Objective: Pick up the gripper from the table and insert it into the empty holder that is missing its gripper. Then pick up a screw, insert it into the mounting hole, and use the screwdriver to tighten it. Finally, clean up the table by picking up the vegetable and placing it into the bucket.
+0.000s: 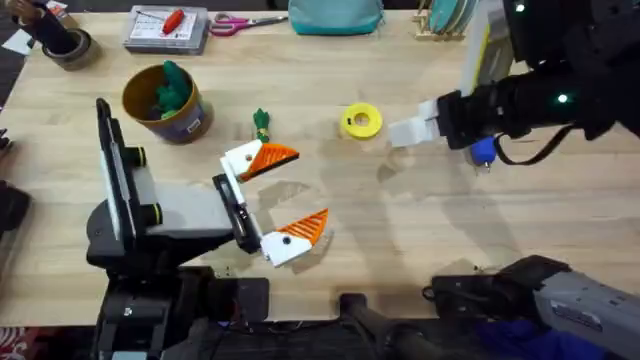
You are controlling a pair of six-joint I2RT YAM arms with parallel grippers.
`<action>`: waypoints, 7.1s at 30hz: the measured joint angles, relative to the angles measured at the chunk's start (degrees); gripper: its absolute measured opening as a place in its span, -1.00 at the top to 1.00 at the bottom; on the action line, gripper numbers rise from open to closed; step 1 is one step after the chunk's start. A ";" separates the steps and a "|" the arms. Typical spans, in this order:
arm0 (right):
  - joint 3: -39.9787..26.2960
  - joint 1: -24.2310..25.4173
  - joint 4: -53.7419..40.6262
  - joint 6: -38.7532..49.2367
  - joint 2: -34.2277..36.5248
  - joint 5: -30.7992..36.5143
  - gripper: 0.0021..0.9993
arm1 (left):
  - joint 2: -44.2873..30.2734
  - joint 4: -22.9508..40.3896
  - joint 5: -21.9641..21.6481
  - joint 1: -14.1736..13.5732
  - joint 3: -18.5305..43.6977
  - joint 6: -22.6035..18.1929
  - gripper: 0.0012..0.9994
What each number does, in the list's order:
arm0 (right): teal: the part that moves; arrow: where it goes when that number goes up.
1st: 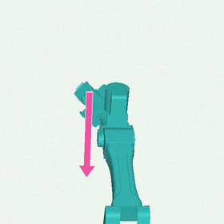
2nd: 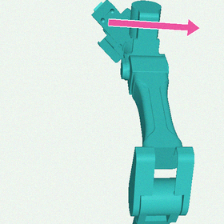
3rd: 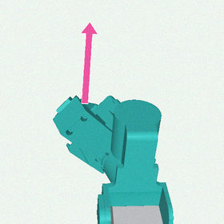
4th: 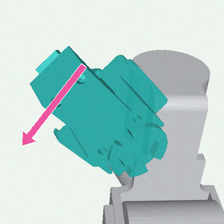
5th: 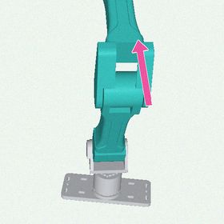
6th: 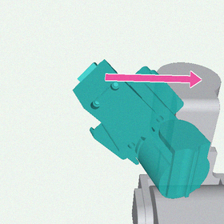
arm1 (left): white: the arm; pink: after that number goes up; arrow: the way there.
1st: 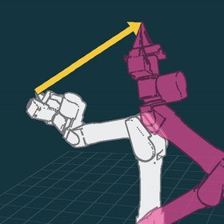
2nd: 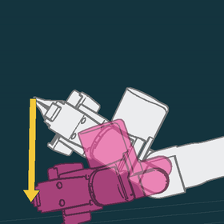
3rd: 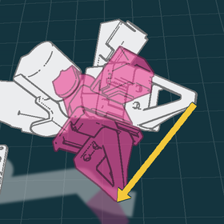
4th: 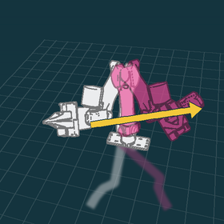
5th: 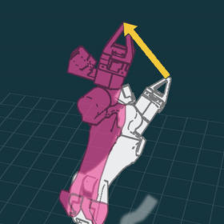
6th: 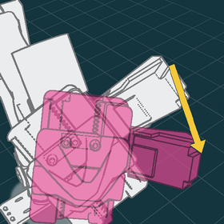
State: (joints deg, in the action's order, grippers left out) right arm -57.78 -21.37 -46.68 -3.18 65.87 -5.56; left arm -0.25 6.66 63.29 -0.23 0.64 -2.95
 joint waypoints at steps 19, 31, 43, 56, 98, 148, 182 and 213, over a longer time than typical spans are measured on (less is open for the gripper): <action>0.35 -5.97 3.26 -0.11 5.53 1.38 -1.00 | 0.00 0.00 0.00 0.00 0.00 0.01 -0.97; 0.35 -9.69 6.08 -2.97 12.22 4.74 -1.00 | -0.02 0.00 0.00 0.00 0.00 0.01 -0.97; -4.33 -11.33 6.46 -6.80 19.11 4.92 -1.00 | 0.00 0.00 0.00 0.00 0.00 0.00 -0.97; -8.90 -11.81 7.36 -7.56 25.63 5.14 -1.00 | 0.00 0.02 0.00 0.00 0.00 0.01 -0.97; -10.43 -11.23 15.34 -3.39 32.13 5.55 -0.92 | 0.00 0.00 0.00 0.00 0.00 -0.01 -0.97; -16.33 -11.23 13.68 1.96 40.33 5.98 -0.21 | 0.00 0.01 0.00 0.00 0.00 0.00 -0.97; -16.33 -11.63 13.70 1.97 40.33 7.69 0.60 | 0.00 0.00 0.00 0.00 0.00 -0.01 -0.97; -16.42 -11.63 14.12 1.97 40.33 7.89 0.99 | 0.00 0.00 0.00 0.00 0.00 0.00 -0.97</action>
State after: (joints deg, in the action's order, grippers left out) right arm -74.20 -32.99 -32.56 -1.21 106.19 2.33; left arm -0.25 6.66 63.29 -0.23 0.64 -2.95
